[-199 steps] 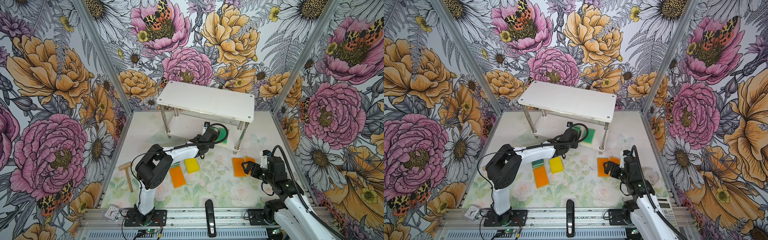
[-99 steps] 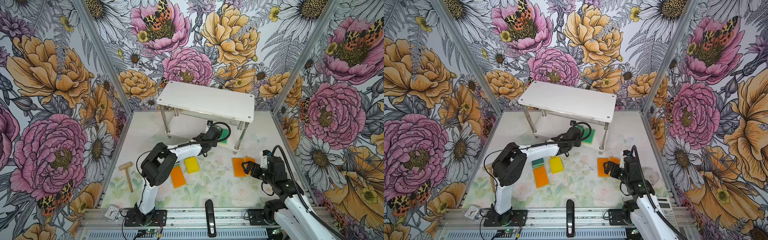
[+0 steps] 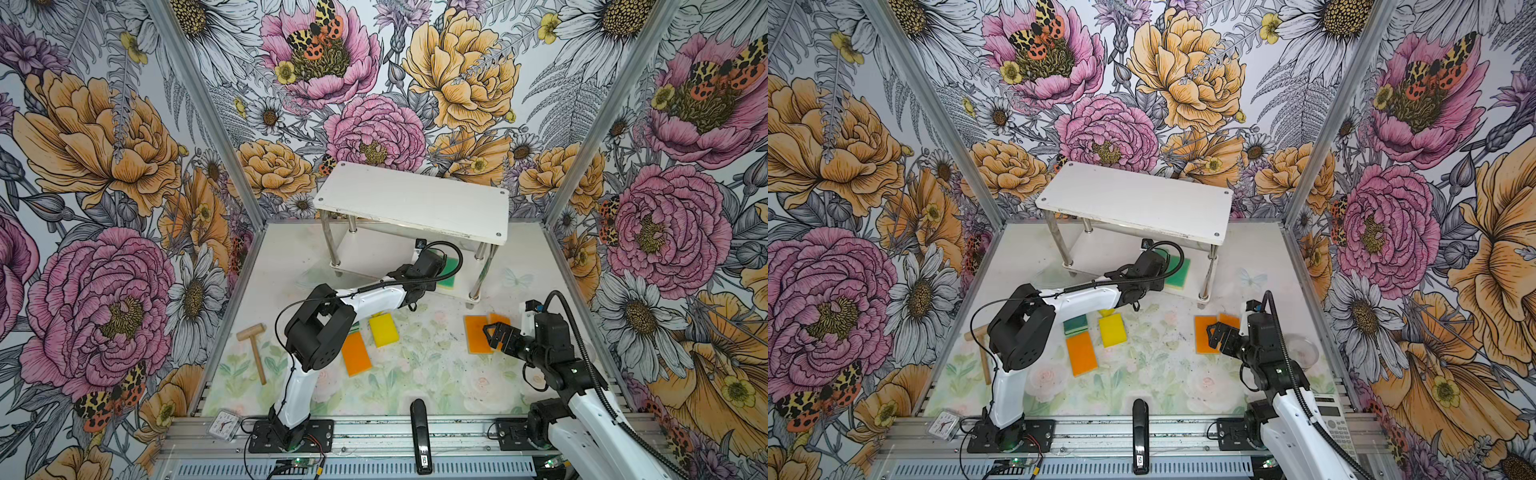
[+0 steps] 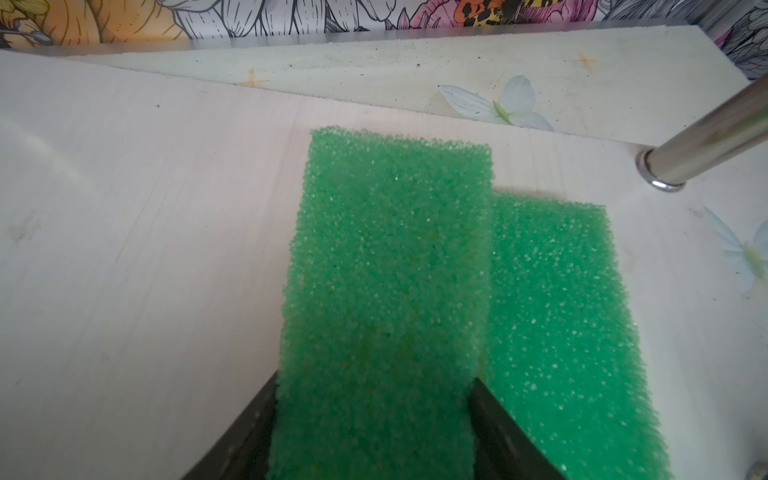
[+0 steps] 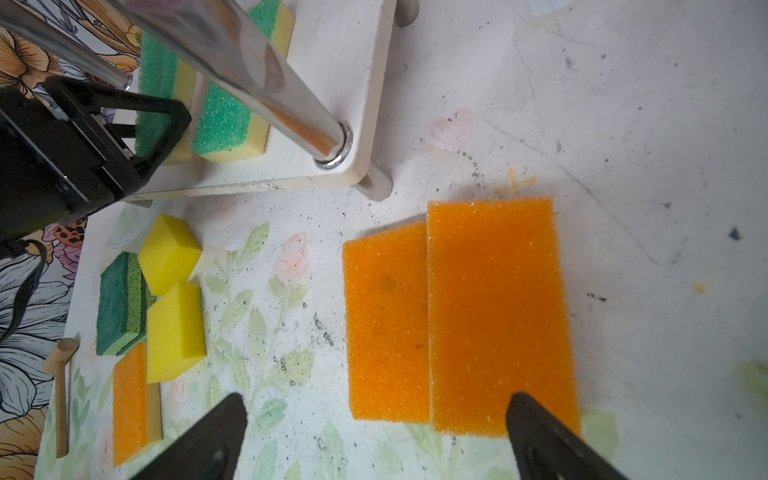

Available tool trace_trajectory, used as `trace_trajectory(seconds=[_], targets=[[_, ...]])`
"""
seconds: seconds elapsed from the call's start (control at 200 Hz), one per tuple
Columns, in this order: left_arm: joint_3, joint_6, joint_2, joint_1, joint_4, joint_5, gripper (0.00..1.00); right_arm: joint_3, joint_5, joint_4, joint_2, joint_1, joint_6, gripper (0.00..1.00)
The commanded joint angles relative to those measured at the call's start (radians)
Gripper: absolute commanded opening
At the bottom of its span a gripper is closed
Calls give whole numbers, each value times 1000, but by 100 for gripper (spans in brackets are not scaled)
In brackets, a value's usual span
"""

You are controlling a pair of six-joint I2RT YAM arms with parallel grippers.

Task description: Place and organize the cleaning sponges onto the shelf

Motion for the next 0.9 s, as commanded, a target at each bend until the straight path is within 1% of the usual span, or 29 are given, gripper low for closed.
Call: trace_trajectory(seconds=[0.0, 0.175, 0.305, 0.896], targets=[[26, -20, 28, 9, -18, 6, 63, 4, 11, 22, -7, 6, -2, 100], [22, -26, 25, 6, -34, -13, 63, 3, 10, 21, -10, 7, -2, 100], [16, -26, 20, 5, -50, -47, 63, 2, 7, 21, -13, 5, -1, 100], [20, -27, 8, -1, -64, -63, 65, 2, 6, 21, -21, 6, 5, 100]])
